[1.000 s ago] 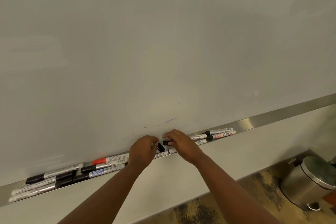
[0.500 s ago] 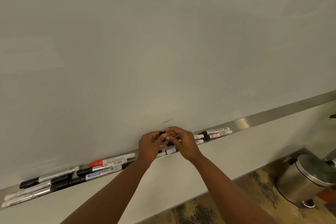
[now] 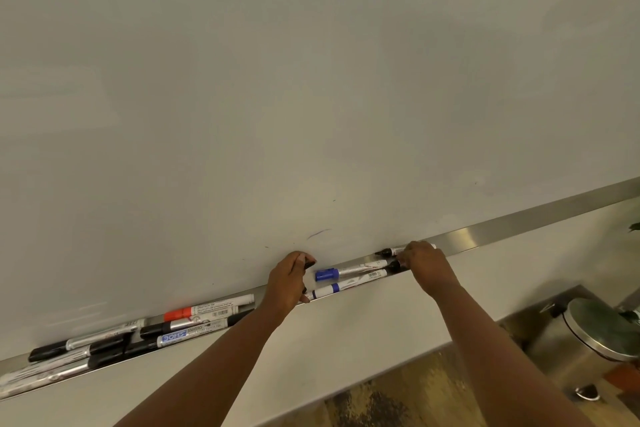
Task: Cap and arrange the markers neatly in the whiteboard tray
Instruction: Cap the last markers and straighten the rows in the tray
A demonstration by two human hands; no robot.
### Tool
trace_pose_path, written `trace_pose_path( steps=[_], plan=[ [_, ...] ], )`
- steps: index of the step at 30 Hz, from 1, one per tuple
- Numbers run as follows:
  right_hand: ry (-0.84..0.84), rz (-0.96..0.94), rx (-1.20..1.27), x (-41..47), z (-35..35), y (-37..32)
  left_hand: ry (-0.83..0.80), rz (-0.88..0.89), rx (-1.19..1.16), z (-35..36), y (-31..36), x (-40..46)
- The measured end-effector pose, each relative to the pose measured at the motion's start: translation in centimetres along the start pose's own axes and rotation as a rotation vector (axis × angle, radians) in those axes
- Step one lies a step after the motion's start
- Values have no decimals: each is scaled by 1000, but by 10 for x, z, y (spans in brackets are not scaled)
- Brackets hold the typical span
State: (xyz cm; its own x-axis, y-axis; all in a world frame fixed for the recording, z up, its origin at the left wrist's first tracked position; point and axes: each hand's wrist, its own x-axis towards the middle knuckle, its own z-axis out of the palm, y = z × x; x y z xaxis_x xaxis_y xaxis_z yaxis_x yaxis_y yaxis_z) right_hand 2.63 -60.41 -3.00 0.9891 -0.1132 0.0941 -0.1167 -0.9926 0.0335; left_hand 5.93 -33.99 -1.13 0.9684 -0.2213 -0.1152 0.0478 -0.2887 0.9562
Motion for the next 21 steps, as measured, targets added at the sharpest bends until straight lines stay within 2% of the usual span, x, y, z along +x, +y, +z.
trace_pose_path(
  steps=[2,7,13,16,21],
  plan=[
    [29,2,58,0,2,0,-16,-24,-15,0,0,1],
    [257,-47,188,-8,3,-5,-56,-53,-54,1,-1,1],
    [347,-241,292,-13,-14,-45,-118,-15,-89,3,1,-1],
    [355,-370,264,-14,-18,-68,-123,-27,-128,4,3,-2],
    [417,-440,121,-14,-23,-86,-129,11,-90,1,3,-4]
  ],
)
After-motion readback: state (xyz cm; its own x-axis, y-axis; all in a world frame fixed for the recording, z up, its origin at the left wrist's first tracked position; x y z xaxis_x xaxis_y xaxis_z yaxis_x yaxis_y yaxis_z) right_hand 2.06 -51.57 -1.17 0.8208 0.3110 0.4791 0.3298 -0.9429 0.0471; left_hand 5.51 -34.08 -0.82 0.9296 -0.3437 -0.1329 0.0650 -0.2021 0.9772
